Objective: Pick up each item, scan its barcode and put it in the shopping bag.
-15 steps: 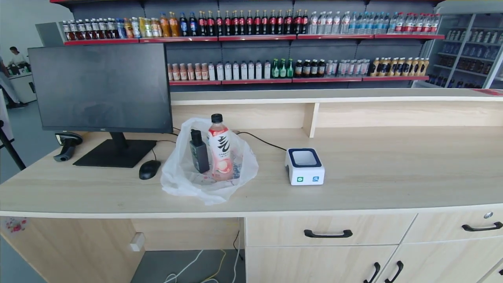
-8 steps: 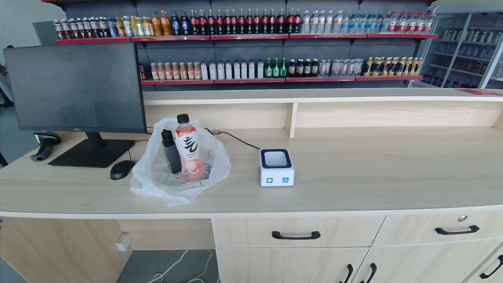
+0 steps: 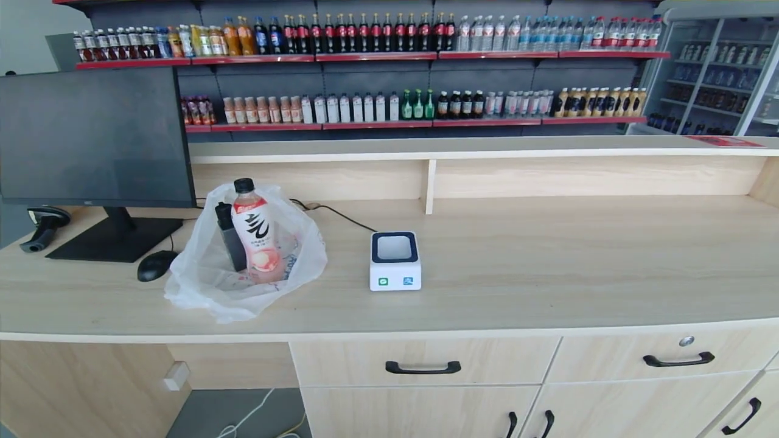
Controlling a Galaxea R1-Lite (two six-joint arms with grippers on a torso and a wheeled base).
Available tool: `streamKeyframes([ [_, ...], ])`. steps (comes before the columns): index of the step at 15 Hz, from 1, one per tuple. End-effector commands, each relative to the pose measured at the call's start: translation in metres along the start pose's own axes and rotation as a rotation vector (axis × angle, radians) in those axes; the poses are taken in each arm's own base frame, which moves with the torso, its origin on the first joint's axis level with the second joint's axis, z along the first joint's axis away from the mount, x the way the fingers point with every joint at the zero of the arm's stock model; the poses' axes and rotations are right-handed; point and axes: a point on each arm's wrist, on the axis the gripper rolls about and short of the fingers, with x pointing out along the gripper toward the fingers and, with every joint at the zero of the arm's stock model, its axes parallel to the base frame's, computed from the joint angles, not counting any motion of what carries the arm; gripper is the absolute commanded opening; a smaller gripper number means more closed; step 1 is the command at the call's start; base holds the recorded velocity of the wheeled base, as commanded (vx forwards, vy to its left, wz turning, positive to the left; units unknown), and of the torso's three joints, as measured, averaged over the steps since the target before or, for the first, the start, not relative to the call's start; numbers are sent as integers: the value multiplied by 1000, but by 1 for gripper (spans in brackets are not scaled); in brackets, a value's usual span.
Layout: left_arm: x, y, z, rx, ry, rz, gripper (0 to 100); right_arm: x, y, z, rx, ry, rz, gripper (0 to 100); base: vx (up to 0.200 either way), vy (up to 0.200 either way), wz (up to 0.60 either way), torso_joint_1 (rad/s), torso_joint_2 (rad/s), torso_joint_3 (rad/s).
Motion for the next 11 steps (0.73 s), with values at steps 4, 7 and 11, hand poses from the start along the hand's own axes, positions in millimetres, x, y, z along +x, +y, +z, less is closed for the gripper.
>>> streamKeyframes([
  [4, 0, 0, 0, -4, 0, 0, 100, 0, 0, 0, 0, 2, 1, 100, -200, 0, 0, 1, 8, 5],
  [7, 0, 0, 0, -1, 0, 0, 100, 0, 0, 0, 0, 2, 1, 100, -67, 0, 0, -4, -2, -1],
  [11, 0, 0, 0, 2, 1, 0, 100, 0, 0, 0, -5, 2, 1, 100, 0, 0, 0, 0, 0, 0],
])
